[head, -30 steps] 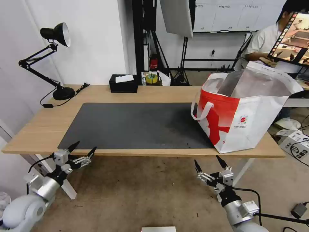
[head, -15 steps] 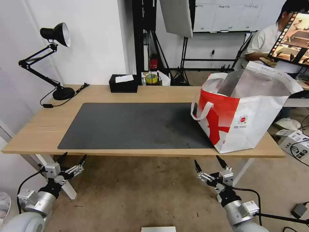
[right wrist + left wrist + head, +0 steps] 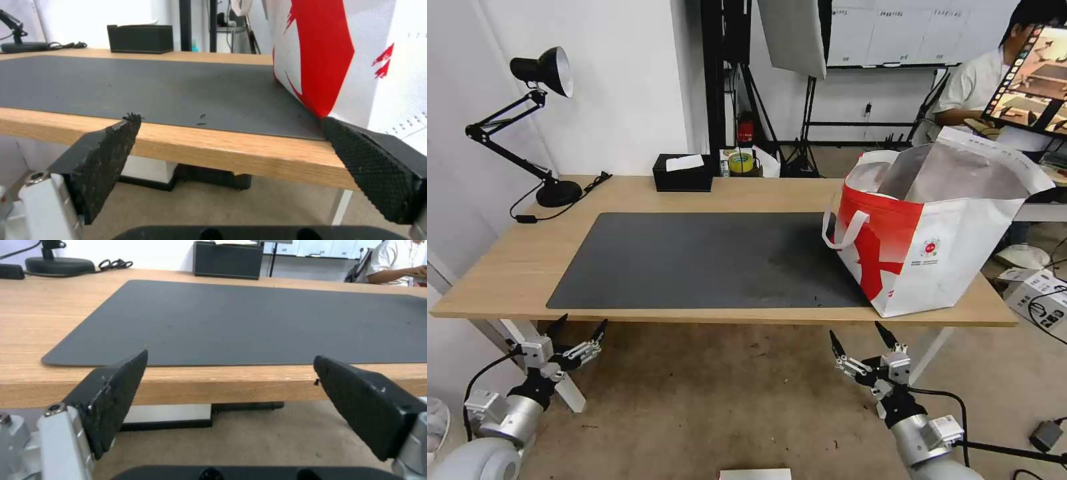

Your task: Pick up the trash from the table and place it into the takeout bag.

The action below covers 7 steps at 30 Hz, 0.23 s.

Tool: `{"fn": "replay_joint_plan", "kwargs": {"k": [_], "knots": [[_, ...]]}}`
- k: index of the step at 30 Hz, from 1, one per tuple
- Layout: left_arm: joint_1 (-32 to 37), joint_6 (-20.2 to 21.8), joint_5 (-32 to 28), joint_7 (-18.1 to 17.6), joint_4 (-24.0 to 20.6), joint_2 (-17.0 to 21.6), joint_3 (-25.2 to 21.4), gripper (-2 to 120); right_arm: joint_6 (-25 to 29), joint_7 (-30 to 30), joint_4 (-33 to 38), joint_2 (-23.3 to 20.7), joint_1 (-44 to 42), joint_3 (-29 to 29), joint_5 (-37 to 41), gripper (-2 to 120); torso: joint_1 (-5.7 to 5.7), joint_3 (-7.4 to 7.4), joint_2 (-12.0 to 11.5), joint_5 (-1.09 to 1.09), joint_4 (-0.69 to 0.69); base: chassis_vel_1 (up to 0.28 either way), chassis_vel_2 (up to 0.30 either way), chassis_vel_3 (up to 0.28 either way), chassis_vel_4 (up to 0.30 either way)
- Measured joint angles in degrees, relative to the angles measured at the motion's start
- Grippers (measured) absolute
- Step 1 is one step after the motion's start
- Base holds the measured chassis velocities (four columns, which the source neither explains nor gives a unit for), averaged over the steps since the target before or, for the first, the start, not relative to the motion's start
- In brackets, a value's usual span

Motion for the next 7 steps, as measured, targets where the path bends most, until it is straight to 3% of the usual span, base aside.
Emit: {"fn": "replay_joint_plan", "kwargs": {"k": [7], "knots": [[-0.02,0.04,-0.02,0.02,0.0,0.02,0.02,100,0.0,0.0,0.0,0.0,0.0,0.0,0.0,100,0.0,0.0,0.0,0.0,0.0,0.0,0.0,0.0,0.0]]}}
